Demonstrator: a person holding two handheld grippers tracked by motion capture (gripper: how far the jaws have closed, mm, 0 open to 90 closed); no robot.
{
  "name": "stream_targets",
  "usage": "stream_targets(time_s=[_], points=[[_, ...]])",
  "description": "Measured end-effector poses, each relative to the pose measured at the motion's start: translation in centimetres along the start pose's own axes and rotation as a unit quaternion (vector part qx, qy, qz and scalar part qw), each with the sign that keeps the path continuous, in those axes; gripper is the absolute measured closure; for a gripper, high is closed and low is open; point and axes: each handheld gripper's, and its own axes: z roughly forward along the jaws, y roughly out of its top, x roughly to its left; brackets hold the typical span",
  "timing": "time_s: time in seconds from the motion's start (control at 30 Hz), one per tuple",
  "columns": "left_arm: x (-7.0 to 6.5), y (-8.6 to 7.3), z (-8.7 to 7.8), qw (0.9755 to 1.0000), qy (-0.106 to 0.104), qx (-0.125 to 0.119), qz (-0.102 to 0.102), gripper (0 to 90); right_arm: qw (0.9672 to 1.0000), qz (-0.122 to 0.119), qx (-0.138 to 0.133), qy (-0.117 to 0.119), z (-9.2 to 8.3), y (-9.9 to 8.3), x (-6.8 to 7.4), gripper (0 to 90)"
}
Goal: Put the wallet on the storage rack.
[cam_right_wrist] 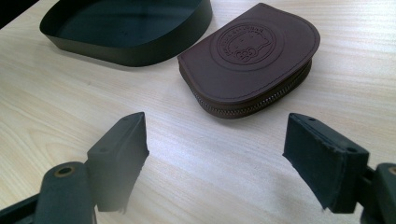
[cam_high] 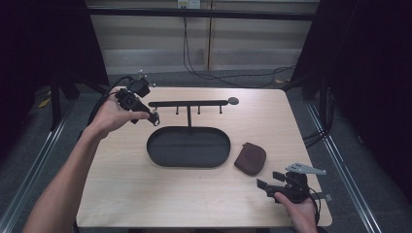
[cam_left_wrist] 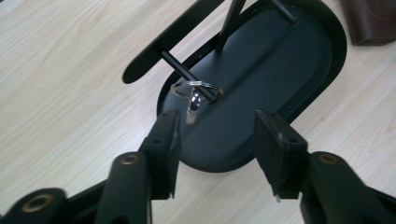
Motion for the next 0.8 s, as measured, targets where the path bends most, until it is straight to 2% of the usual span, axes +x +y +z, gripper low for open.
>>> stream_targets(time_s=[0.17, 0.2, 0.27, 0.37, 0.4, 0.47, 0.57, 0.6, 0.63, 0.67, 0.7, 0.73, 0.8], points=[[-0.3, -1.0, 0.0, 0.9999, -0.005, -0.015, -0.003, 50.0, 1.0, 0.0, -0.001, 0.001, 0.1, 0.0, -0.1, 21.3], [-0.4, -1.6, 0.1, 0.9997, -0.005, -0.024, -0.009, 48.7, 1.0, 0.001, 0.0, 0.002, 0.1, 0.1, -0.1, 21.3], [-0.4, -2.4, 0.3, 0.9994, -0.009, -0.033, -0.008, 47.4, 1.0, 0.0, 0.002, 0.001, 0.2, 0.1, 0.0, 21.3], [-0.5, -3.0, 0.4, 0.9994, 0.0, -0.034, -0.007, 42.7, 1.0, 0.0, 0.001, 0.0, 0.2, 0.1, 0.0, 21.3], [-0.6, -3.8, 0.5, 0.9988, -0.001, -0.047, -0.015, 41.1, 1.0, 0.001, 0.001, -0.002, 0.2, 0.1, 0.0, 21.3], [-0.6, -4.6, 0.7, 0.9983, -0.002, -0.054, -0.02, 36.7, 1.0, 0.002, -0.001, -0.001, 0.1, 0.1, 0.0, 21.3], [-0.8, -5.4, 1.1, 0.9984, -0.001, -0.05, -0.026, 32.6, 1.0, 0.001, -0.002, -0.001, 0.1, 0.1, 0.0, 21.2], [-0.8, -6.2, 1.4, 0.9976, -0.004, -0.062, -0.029, 29.7, 1.0, 0.001, 0.0, -0.002, 0.2, 0.1, 0.0, 21.2], [-0.8, -6.2, 1.4, 0.9976, -0.004, -0.062, -0.029, 29.3, 1.0, 0.001, 0.0, -0.002, 0.2, 0.1, 0.0, 21.2], [-1.0, -7.0, 1.7, 0.9965, -0.011, -0.072, -0.041, 28.2, 1.0, 0.001, -0.002, 0.0, 0.1, 0.1, 0.0, 21.1], [-1.0, -7.0, 1.7, 0.9965, -0.011, -0.072, -0.041, 25.0, 1.0, 0.001, -0.002, 0.0, 0.1, 0.1, 0.0, 21.1], [-1.1, -7.7, 2.0, 0.9964, -0.013, -0.073, -0.041, 21.6, 1.0, 0.002, -0.001, -0.001, 0.2, 0.0, -0.1, 21.0], [-1.0, -8.5, 2.1, 0.9947, -0.021, -0.085, -0.053, 18.6, 1.0, 0.004, -0.002, -0.001, 0.1, 0.1, -0.1, 20.9]])
